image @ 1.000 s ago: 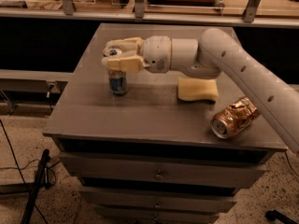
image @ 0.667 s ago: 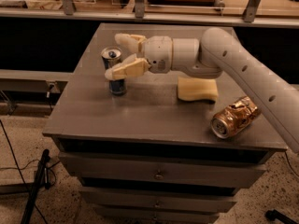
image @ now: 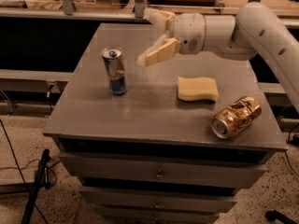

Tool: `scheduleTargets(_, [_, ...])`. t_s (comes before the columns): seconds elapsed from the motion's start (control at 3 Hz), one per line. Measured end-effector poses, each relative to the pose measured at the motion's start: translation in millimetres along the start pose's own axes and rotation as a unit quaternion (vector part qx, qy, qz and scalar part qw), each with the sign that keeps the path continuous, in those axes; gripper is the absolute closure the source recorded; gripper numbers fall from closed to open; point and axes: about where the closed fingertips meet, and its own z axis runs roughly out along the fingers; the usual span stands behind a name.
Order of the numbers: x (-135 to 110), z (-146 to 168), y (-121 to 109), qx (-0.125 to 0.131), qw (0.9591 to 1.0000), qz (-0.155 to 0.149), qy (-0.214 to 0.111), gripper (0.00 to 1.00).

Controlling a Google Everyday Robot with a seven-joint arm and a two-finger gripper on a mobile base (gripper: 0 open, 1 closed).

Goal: Place redbull can upright

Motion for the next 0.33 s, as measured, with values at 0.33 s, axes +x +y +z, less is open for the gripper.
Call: scheduleTargets(0.33, [-13.9, -10.3, 0.6, -0.01, 0.9999, -0.009, -0.003, 0.0])
